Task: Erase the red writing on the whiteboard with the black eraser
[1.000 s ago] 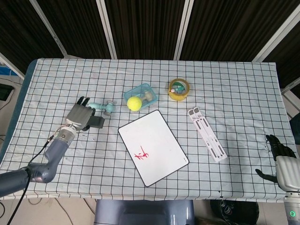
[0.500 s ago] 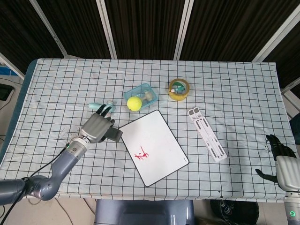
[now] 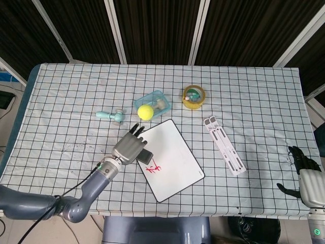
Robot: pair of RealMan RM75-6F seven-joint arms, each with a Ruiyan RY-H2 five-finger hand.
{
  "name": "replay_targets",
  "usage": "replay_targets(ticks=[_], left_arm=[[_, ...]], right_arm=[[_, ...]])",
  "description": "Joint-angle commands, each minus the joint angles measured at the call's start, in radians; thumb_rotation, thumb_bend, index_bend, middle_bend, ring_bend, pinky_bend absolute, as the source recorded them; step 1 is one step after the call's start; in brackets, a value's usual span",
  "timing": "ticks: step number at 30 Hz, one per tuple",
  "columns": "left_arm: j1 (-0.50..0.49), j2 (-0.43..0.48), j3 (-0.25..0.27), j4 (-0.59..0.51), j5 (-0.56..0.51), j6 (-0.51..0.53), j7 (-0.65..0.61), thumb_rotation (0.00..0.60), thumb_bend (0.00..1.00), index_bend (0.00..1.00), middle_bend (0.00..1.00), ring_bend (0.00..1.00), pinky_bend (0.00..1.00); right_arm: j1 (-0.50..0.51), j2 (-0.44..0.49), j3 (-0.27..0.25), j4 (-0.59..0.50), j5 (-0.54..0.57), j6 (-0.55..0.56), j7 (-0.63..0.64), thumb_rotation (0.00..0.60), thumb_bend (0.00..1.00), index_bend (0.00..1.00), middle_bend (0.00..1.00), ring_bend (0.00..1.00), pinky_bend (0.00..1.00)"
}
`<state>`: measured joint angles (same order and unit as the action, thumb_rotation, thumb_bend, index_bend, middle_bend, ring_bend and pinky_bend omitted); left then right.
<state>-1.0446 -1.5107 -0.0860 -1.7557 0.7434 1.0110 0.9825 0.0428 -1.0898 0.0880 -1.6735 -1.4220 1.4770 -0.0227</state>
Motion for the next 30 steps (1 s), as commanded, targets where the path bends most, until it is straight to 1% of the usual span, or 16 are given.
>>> replay_targets(ticks=[1,7,11,14,30], left_arm=[[-0.024,-0.041,-0.007,0.033,-0.009,0.019,0.023,0.600,0.30,0.43,0.46,0.00,0.01],[-0.053,-0.107,-0.018,0.087,-0.019,0.034,0.045,0.600,0.30,0.43,0.46,0.00,0.01],[-0.072,-0.148,-0.014,0.123,-0.019,0.037,0.070,0.600,0.30,0.43,0.46,0.00,0.01],[-0.078,-0.170,-0.012,0.140,-0.014,0.031,0.065,0.600,0.30,0.43,0.46,0.00,0.01],[-0.059,-0.211,0.036,0.202,0.093,0.003,-0.005,0.600,0.30,0.44,0.46,0.00,0.01]], right_arm=[[0.000,0.001,0.000,0.000,0.000,0.000,0.000,0.600,0.07,0.06,0.09,0.20,0.21],[-0.001,0.000,0.000,-0.001,-0.001,0.003,-0.003,0.600,0.07,0.06,0.09,0.20,0.21],[-0.002,-0.001,0.000,0.000,-0.001,0.003,-0.003,0.600,0.07,0.06,0.09,0.20,0.21],[-0.002,0.000,-0.001,0.001,0.000,0.003,-0.001,0.600,0.07,0.06,0.09,0.20,0.21],[-0.003,0.004,-0.001,-0.002,0.000,0.001,0.007,0.600,0.07,0.06,0.09,0.20,0.21]])
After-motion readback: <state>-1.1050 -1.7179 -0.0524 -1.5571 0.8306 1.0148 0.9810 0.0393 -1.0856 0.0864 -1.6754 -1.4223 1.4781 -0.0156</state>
